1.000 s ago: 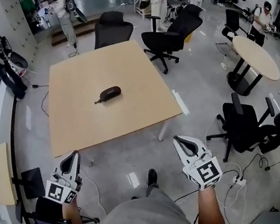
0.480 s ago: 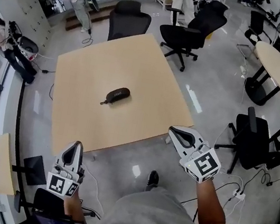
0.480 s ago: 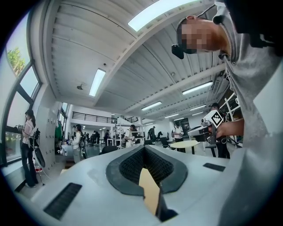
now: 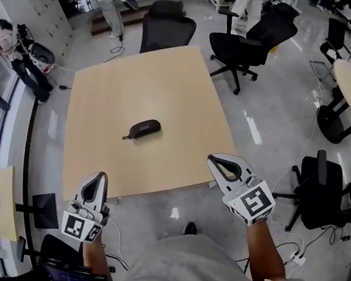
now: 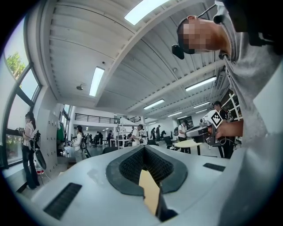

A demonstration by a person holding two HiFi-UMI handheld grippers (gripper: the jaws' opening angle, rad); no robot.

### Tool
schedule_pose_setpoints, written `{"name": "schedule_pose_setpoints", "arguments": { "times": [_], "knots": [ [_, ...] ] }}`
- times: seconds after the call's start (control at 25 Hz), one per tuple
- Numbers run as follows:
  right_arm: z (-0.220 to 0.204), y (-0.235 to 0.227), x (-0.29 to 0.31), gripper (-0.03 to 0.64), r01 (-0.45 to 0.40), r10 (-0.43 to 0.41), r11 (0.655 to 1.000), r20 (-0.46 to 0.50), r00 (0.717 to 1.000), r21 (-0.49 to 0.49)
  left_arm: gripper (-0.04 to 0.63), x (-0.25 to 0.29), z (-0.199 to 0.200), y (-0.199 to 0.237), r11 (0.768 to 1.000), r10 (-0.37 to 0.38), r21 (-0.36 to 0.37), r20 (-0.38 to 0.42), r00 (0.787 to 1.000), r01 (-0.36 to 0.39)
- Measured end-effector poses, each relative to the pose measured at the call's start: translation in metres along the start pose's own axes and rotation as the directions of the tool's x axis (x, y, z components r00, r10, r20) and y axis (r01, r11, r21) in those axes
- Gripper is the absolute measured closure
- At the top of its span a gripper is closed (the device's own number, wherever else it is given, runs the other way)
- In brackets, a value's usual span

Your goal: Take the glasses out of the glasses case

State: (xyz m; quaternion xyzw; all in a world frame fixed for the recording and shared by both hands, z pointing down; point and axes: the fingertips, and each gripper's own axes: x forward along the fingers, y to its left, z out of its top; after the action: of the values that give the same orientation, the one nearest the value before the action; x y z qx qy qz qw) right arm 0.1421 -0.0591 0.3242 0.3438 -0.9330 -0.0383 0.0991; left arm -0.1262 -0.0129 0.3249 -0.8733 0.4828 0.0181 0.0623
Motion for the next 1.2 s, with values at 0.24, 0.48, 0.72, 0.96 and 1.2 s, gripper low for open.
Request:
{"name": "schedule_pose_setpoints", "arguments": {
  "times": [0.24, 0.48, 0.72, 0.96, 1.2],
  "knots": [
    [-0.01, -0.019, -0.005, 0.609, -0.014, 0.013, 0.999, 0.016, 1.0, 0.031, 0.591, 0.019, 0.005, -0.019, 0.999, -0.019, 0.03, -0.024, 1.0, 0.02],
    [-0.019, -0.024, 0.006, 0.609, -0.025, 0.025, 0.999, 0.004, 1.0, 0.048, 0.591, 0.024, -0.001, -0.01, 1.0, -0.011, 0.027, -0.044, 0.999, 0.013],
    [-0.022, -0.04, 0.016, 0.609, 0.009, -0.009, 0.999, -0.018, 1.0, 0.04, 0.591, 0.046, -0.018, 0.003, 0.999, -0.042, -0.004, -0.037, 0.998, 0.042],
    [-0.02, -0.051, 0.046, 0.609, 0.027, -0.026, 0.999, -0.038, 0.999, 0.033, 0.591, 0.078, -0.021, 0.037, 0.997, -0.069, -0.018, -0.003, 0.998, 0.069],
    [-0.014, -0.068, 0.093, 0.609, 0.03, -0.028, 0.998, -0.036, 0.999, 0.05, 0.591, 0.108, -0.028, 0.08, 0.997, -0.081, -0.021, -0.009, 0.997, 0.081]
  ]
}}
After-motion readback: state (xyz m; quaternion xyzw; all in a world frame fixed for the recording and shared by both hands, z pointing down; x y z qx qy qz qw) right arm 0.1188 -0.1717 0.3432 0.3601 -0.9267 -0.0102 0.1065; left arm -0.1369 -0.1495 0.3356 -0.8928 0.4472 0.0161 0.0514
